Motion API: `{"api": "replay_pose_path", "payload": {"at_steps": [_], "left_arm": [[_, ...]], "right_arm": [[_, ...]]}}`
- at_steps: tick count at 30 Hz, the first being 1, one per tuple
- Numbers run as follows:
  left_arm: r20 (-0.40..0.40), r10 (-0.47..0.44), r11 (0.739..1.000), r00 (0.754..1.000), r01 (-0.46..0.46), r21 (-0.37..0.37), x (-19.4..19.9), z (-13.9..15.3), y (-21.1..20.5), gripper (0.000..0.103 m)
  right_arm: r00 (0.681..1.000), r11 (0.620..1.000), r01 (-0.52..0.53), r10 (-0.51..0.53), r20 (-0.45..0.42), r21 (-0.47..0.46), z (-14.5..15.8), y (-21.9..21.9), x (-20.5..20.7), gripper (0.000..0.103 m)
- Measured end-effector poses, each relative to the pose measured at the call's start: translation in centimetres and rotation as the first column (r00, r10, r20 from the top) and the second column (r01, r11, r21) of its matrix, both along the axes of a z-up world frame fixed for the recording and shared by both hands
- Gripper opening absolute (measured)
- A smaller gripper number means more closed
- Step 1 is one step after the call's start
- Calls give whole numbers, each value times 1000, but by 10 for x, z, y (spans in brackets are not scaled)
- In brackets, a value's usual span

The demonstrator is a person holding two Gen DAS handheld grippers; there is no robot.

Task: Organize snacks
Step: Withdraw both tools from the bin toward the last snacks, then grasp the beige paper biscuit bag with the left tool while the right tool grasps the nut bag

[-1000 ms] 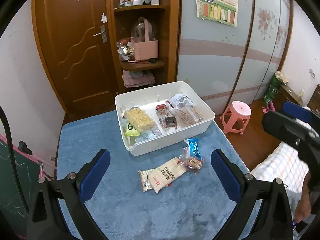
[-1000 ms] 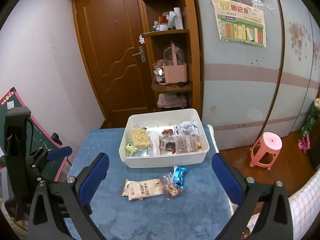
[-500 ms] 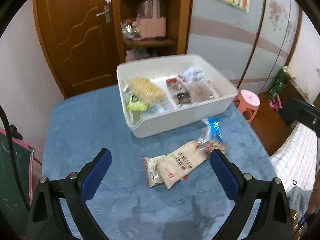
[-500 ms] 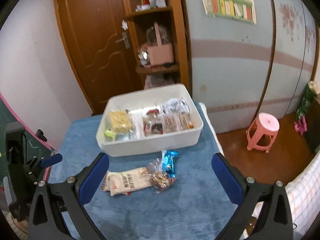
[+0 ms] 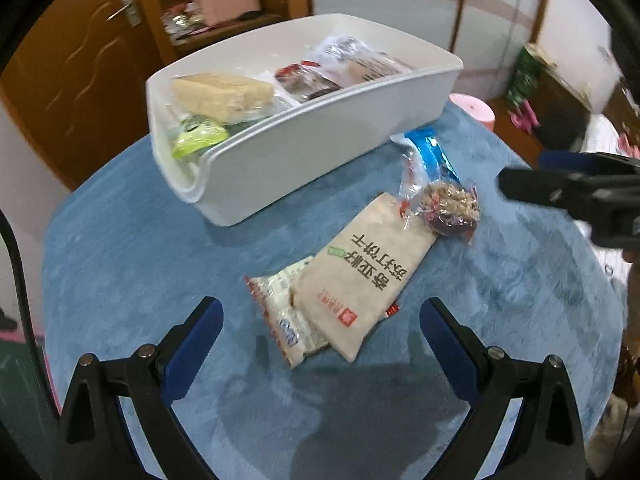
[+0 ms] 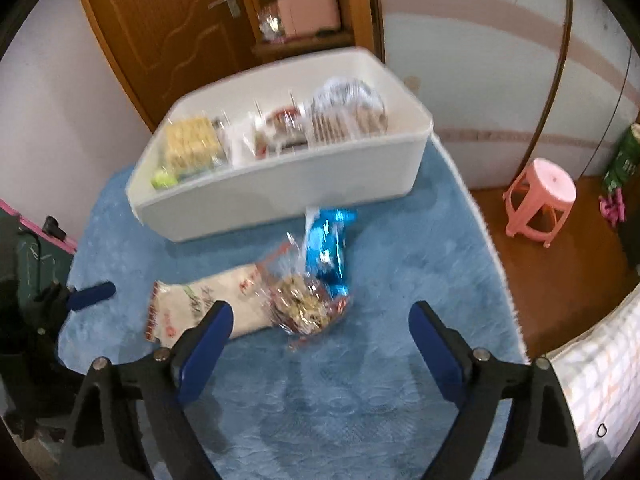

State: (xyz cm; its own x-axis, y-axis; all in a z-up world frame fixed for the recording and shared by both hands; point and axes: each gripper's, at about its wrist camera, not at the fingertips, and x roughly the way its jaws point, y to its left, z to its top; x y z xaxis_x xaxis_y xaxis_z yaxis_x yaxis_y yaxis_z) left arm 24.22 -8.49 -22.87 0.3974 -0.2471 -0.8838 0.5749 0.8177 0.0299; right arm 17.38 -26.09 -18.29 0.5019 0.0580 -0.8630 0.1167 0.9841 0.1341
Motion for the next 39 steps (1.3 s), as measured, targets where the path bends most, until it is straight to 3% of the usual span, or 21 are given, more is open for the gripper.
{"api": "replay_pose_path", "payload": {"at_steps": [5, 14, 20, 22, 24, 30, 39], "left_arm": [[3, -62, 998, 998, 62, 30, 12, -9, -17, 99], [-96, -116, 992, 989, 121, 45, 37, -40, -46, 99], [-110, -109, 991, 988, 117, 69, 42, -55, -54, 99], [-115, -102, 992, 988, 110, 62, 44, -58, -55, 98], [-113, -93, 994, 989, 100, 53, 44, -58, -56, 95], [-101, -54, 998, 993, 56, 17, 40, -52, -51, 70], [-104, 76, 996, 992, -79, -33, 33, -45, -35, 55]], "right_arm": [[998, 1000, -3, 4, -55, 16, -33, -1, 10, 89], [997, 995, -19, 26, -77, 94, -55, -2, 25, 85], [997, 988, -36, 46, -64, 150, -61, -1, 28, 56], [997, 984, -17, 29, -65, 175, -61, -4, 26, 55], [998, 982, -7, 18, -57, 187, -60, -7, 21, 52], [999, 976, 35, -26, -47, 215, -61, -11, -3, 49], [999, 981, 32, -24, -47, 193, -60, -4, -18, 45]]}}
